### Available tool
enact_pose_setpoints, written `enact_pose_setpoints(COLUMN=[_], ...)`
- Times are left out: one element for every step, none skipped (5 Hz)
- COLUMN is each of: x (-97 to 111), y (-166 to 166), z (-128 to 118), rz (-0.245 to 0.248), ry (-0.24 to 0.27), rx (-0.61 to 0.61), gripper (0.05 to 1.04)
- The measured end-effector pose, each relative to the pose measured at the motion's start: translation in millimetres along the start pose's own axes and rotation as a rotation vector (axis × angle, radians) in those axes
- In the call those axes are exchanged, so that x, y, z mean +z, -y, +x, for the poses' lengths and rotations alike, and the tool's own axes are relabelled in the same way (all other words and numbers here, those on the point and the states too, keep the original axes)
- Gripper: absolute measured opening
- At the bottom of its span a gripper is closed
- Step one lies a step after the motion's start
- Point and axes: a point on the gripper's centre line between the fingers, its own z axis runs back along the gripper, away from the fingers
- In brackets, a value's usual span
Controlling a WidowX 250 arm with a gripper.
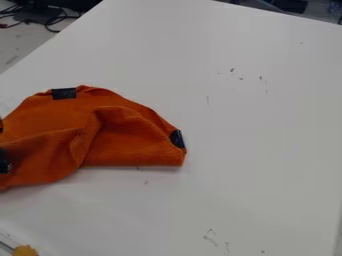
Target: Drag cloth from centre to bottom left of the table
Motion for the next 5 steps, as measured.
enact_pose_setpoints(x=[19.9,65.2,107.8,118.2,106.3], y=[-11.3,-21.6,-19.8,5.1,36.0], z=[-7.6,1.2,16.6,34.6,46.7], rz=[0.049,0.129,0.122,-0.015,-0.177], ry=[-0.028,-0.021,0.085,0.154,0.149], rx=[0.016,0.019,0.075,0.108,0.101], gripper=[1.001,1.001,1.001,1.001,1.001])
